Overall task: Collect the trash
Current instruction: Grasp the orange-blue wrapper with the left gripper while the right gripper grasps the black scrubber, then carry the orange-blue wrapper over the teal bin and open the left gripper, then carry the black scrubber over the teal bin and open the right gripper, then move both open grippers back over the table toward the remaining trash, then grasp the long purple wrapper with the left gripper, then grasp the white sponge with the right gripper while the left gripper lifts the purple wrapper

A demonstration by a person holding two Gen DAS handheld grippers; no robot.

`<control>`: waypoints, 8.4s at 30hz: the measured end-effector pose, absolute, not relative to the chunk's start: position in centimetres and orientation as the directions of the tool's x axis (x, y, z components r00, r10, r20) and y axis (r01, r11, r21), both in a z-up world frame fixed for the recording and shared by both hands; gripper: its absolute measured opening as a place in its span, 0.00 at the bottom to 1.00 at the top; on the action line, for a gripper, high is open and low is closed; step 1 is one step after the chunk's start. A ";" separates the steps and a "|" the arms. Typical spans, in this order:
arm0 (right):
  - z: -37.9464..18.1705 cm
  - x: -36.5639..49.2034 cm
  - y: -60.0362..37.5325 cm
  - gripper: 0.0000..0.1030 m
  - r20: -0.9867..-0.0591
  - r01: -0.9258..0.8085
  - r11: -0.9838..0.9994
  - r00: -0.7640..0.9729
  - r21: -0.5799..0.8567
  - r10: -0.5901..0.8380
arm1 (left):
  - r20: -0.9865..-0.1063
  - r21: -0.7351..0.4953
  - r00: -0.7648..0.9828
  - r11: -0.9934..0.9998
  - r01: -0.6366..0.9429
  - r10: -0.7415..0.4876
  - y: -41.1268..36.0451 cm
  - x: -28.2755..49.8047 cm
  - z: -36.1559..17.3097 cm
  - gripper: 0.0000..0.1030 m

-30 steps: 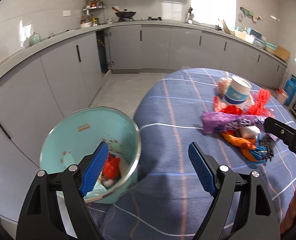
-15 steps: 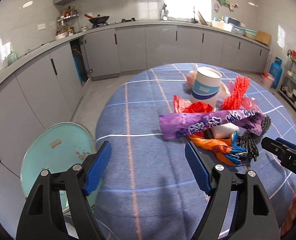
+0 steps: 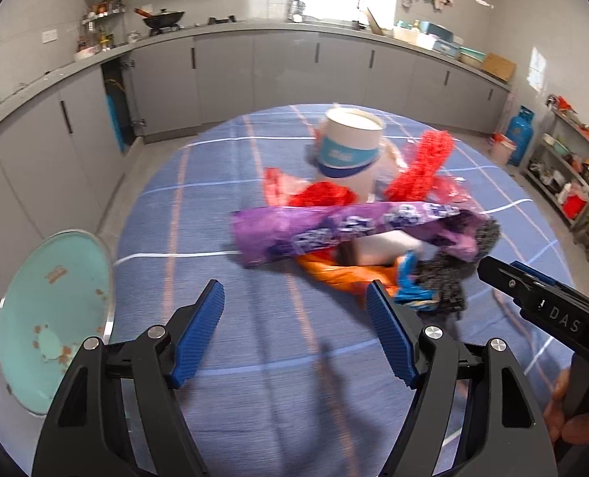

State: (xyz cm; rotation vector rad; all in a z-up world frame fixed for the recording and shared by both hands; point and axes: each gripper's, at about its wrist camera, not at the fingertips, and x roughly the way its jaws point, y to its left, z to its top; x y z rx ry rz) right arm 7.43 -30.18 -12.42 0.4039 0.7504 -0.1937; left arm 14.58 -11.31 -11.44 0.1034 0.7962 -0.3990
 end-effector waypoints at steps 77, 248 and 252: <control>-4.5 10.7 -15.0 0.16 -0.556 -0.005 0.969 0.818 0.248 0.146 | -0.648 -0.099 0.756 0.995 0.030 -0.088 10.6 13.3 -10.3 0.16; -11.5 10.5 -26.3 0.81 -0.636 0.248 0.936 0.771 0.250 -0.035 | -0.747 -0.026 0.631 0.958 0.285 -0.208 -6.9 17.7 -12.4 0.14; -11.3 11.4 -25.4 0.81 -0.646 0.230 0.943 0.763 0.242 -0.020 | -0.762 -0.037 0.613 0.959 0.281 -0.209 -6.5 18.2 -13.5 0.14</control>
